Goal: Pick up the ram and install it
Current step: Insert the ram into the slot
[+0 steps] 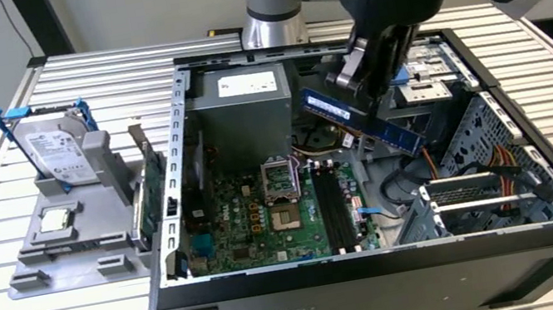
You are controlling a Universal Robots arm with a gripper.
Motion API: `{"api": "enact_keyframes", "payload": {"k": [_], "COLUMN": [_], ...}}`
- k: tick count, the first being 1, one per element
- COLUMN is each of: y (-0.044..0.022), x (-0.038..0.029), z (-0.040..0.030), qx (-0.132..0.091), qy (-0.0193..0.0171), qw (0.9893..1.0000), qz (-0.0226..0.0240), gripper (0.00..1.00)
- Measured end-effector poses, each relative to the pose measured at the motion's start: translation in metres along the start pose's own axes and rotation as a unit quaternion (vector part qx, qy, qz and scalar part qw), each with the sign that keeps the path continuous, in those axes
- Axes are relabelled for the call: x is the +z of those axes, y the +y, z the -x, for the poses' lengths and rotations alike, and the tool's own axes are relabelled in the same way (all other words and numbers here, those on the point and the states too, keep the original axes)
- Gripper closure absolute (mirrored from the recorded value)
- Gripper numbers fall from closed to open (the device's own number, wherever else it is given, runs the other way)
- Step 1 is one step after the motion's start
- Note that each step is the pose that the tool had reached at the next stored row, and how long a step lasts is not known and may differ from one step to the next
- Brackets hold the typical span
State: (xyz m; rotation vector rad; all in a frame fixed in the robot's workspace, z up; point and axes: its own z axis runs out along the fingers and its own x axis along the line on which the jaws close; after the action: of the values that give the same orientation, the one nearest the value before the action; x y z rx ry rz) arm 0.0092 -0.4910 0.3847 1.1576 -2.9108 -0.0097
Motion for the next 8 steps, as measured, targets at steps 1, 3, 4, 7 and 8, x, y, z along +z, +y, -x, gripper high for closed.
{"api": "enact_keyframes", "payload": {"k": [1,3,4,7,8], "y": [0.0000,0.0000,0.0000,0.0000,0.0000], "x": [0.0000,0.0000,0.0000,-0.0001,-0.0001], "z": [0.0000,0.0000,0.0000,0.0000,0.0000], "qx": [0.006,0.017,0.022,0.038,0.044], "qy": [0.0000,-0.0001,-0.0002,-0.0003,-0.0003], "qw": [1.0000,0.9999,0.9998,0.9993,0.9990], "qz": [0.0000,0.0001,0.0001,0.0002,0.0002], "gripper": [1.00,1.00,1.00,1.00,1.00]}}
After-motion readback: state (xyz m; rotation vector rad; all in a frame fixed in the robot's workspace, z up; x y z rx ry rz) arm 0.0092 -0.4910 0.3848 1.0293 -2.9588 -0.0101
